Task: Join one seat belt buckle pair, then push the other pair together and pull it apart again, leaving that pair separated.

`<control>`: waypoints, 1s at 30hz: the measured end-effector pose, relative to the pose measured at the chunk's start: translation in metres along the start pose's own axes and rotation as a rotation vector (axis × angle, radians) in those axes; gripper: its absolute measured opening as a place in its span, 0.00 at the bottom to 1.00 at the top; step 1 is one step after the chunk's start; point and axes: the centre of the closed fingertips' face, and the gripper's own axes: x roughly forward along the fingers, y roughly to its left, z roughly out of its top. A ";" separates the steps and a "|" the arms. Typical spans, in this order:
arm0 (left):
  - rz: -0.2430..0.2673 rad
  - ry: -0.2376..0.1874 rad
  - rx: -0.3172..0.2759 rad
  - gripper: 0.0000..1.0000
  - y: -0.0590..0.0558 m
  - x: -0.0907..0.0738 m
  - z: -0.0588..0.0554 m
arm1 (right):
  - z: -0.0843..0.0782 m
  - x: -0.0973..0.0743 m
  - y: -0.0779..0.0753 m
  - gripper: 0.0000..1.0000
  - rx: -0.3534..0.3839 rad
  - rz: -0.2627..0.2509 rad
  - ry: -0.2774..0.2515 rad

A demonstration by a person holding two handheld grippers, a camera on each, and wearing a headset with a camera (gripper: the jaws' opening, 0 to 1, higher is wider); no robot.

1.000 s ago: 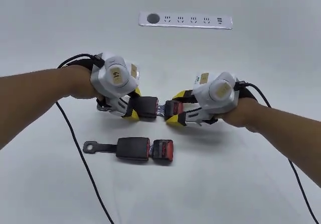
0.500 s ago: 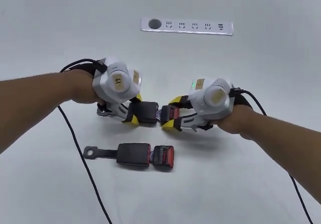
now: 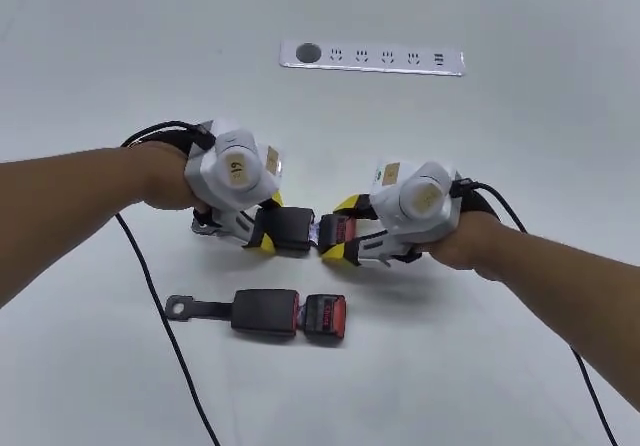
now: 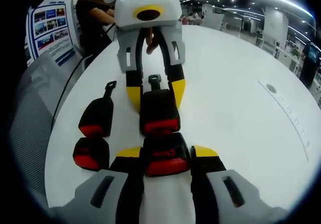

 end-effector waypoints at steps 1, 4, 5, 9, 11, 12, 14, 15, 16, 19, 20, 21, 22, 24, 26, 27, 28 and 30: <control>0.000 -0.001 0.000 0.33 0.000 0.000 0.000 | 0.000 0.000 0.000 0.35 0.000 0.000 0.000; -0.002 -0.002 0.006 0.33 0.000 0.000 0.000 | 0.000 0.001 0.000 0.35 -0.005 0.002 0.000; -0.002 -0.005 0.008 0.33 0.000 0.000 0.000 | 0.000 0.001 0.000 0.35 -0.008 0.003 0.000; -0.003 -0.006 0.018 0.33 -0.001 0.001 -0.001 | -0.001 0.002 0.000 0.35 -0.017 0.009 0.003; -0.005 -0.007 0.026 0.33 -0.001 0.000 0.000 | -0.001 0.003 0.000 0.35 -0.024 0.012 0.001; -0.007 -0.008 0.034 0.33 -0.001 0.000 0.000 | -0.001 0.003 0.000 0.35 -0.025 0.014 0.001; -0.007 -0.014 0.034 0.33 -0.001 0.000 0.000 | -0.002 0.003 0.000 0.35 -0.031 0.018 0.001; -0.007 -0.018 0.033 0.33 -0.001 -0.001 0.000 | -0.001 0.002 0.001 0.35 -0.034 0.019 0.002; -0.006 -0.019 0.031 0.33 -0.001 0.000 0.000 | -0.001 0.002 0.001 0.35 -0.035 0.018 0.003; -0.006 -0.014 0.032 0.33 -0.001 0.001 0.000 | -0.002 0.001 0.001 0.35 -0.034 0.016 0.001; -0.007 -0.011 0.032 0.33 -0.002 0.001 0.001 | -0.003 0.000 0.000 0.35 -0.034 0.017 0.002; -0.008 -0.011 0.032 0.33 -0.002 0.001 0.001 | -0.004 -0.001 0.001 0.35 -0.034 0.017 0.004; -0.008 -0.012 0.031 0.33 -0.002 0.001 0.000 | -0.005 -0.003 0.000 0.35 -0.036 0.018 0.007; -0.007 -0.015 0.027 0.33 -0.001 0.001 0.000 | -0.010 -0.007 -0.002 0.35 -0.037 0.020 0.010; -0.006 -0.019 0.024 0.33 -0.001 0.001 0.000 | -0.013 -0.010 -0.002 0.35 -0.030 0.019 0.002; -0.006 -0.019 0.025 0.33 -0.002 0.000 0.001 | -0.013 -0.011 -0.002 0.35 -0.028 0.019 -0.001; -0.006 -0.018 0.025 0.33 -0.001 0.000 0.001 | -0.013 -0.011 -0.001 0.35 -0.026 0.018 -0.002; -0.006 -0.015 0.024 0.33 -0.002 0.000 0.002 | -0.012 -0.010 -0.003 0.35 -0.030 0.018 0.001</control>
